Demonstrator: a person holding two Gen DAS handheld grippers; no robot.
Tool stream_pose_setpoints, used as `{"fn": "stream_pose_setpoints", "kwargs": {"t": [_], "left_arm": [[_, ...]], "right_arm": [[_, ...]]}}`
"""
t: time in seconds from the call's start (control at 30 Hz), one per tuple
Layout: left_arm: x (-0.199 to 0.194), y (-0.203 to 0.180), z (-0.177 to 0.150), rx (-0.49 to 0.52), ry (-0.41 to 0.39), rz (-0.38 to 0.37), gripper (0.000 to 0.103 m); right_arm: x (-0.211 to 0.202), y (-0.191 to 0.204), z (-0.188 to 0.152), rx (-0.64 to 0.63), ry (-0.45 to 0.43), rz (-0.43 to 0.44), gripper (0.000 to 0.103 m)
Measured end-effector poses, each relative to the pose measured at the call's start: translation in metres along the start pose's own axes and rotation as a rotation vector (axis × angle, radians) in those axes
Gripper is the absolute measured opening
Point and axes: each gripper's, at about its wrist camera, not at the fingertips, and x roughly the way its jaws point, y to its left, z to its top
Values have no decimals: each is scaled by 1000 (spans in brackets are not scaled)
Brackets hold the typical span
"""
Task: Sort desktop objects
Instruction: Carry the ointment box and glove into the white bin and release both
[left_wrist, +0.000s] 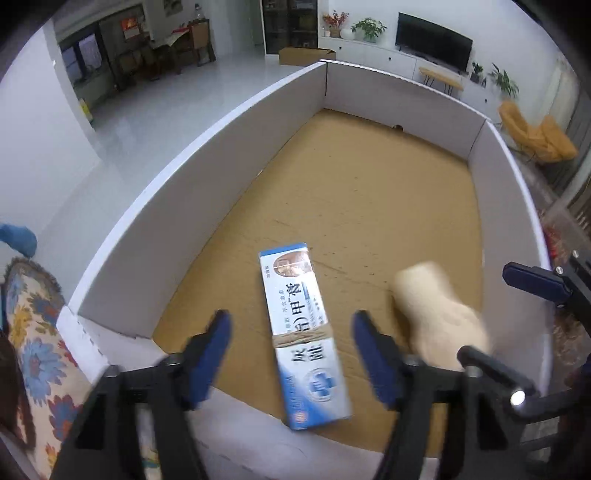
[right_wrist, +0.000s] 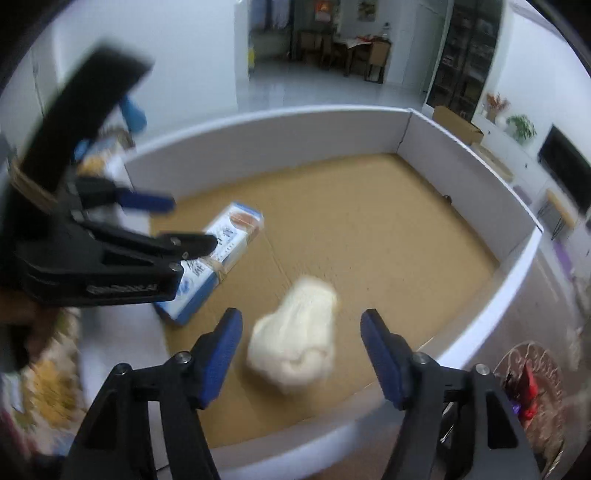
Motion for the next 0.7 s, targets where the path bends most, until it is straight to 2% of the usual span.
{"fn": "stream_pose_setpoints", "kwargs": {"t": [0.03, 0.13, 0.27, 0.3, 0.5, 0.53, 0.6, 0.63, 0.67, 0.7], "left_arm": [[2, -5, 1, 19, 1, 11, 87], [7, -28, -1, 119, 18, 87, 89], [13, -48, -8, 259, 30, 263, 90], [14, -50, -11, 279, 35, 279, 90], [5, -44, -21, 243, 27, 233, 90], [4, -47, -15, 226, 13, 218, 90], [-11, -47, -16, 173, -57, 174, 90], [-27, -48, -19, 149, -109, 135, 90], [-40, -52, -21, 138, -145, 101, 90], [-53, -56, -25, 134, -177, 70, 90]], "right_arm": [[5, 4, -2, -24, 15, -10, 70], [10, 9, -12, -72, 25, -30, 72], [8, 11, -19, -103, 33, -42, 75], [7, 11, -19, -90, 36, -28, 75], [-8, 11, -24, -54, 46, 19, 75], [-13, 10, -26, -32, 26, 27, 74], [-40, 1, -35, 45, -80, 37, 75], [-57, -6, -44, 88, -145, 41, 82], [-73, -12, -54, 125, -198, 34, 97], [-90, -20, -65, 164, -249, 11, 103]]}}
